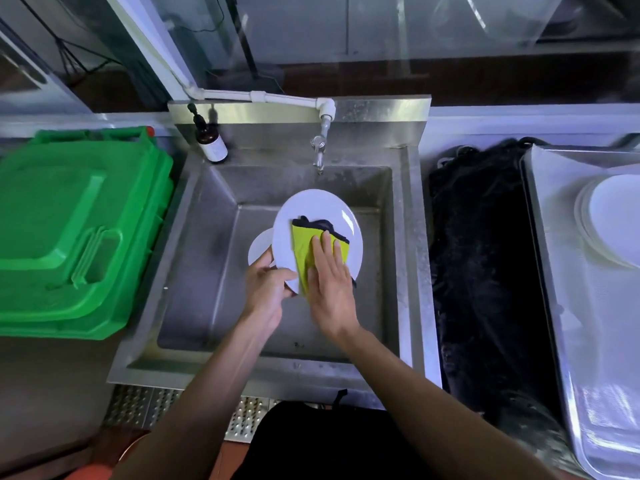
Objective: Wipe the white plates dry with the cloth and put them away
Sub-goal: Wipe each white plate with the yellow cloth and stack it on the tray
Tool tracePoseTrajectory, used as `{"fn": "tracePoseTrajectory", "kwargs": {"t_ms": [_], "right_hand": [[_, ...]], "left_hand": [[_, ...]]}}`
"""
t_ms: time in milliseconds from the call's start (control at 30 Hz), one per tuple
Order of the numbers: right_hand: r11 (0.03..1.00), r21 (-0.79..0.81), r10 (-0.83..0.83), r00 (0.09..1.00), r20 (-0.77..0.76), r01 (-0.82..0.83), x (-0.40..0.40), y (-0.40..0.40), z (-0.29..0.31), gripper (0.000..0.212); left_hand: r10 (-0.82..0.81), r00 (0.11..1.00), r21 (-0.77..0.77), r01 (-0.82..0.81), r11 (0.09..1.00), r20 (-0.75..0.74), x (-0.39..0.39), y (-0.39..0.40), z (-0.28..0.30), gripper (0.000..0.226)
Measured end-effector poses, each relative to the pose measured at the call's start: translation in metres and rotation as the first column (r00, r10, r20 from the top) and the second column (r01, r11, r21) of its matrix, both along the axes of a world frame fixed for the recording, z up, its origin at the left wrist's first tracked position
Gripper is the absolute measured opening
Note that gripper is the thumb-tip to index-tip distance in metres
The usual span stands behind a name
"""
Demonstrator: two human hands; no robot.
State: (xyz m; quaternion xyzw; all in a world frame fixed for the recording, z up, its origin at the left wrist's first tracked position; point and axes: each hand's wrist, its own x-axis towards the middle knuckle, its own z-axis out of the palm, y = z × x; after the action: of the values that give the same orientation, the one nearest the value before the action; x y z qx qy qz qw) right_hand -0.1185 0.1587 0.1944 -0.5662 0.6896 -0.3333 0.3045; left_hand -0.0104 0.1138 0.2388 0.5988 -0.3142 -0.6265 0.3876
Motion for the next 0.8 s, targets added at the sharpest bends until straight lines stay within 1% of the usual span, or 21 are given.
{"fn": "tracePoseTrajectory", "kwargs": {"t_ms": [100,233,333,433,667,800], "right_hand": [[0.998,-0.042,0.043,0.999,0.001,-0.043,0.006,0.012,-0.002,0.055],[0.998,-0.058,0.025,0.999,-0.031,-0.027,0.001,0.021,-0.009,0.055],[1.000,0.003,-0.013,0.995,-0.094,0.013,-0.009,0.025,-0.017,0.056],[0.992,0.076,-0.089,0.991,-0.098,0.096,-0.018,0.023,-0.023,0.059],[0.973,0.104,-0.215,0.973,0.088,0.206,-0.035,0.013,-0.018,0.061],[0.959,0.122,-0.279,0.933,0.228,0.257,-0.046,0.008,-0.013,0.067]], "left_hand": [[0.032,0.999,0.014,-0.031,0.999,-0.026,-0.004,-0.001,0.002,0.058],[0.090,0.995,0.020,-0.089,0.996,-0.040,-0.013,0.001,0.005,0.055],[0.132,0.990,0.012,-0.132,0.991,-0.038,-0.018,0.003,0.004,0.050],[0.154,0.987,0.007,-0.154,0.988,-0.039,-0.018,0.005,0.003,0.049],[0.138,0.990,-0.011,-0.138,0.990,-0.021,-0.014,0.009,0.002,0.048],[0.087,0.996,-0.029,-0.087,0.996,-0.014,-0.007,0.008,0.005,0.050]]}}
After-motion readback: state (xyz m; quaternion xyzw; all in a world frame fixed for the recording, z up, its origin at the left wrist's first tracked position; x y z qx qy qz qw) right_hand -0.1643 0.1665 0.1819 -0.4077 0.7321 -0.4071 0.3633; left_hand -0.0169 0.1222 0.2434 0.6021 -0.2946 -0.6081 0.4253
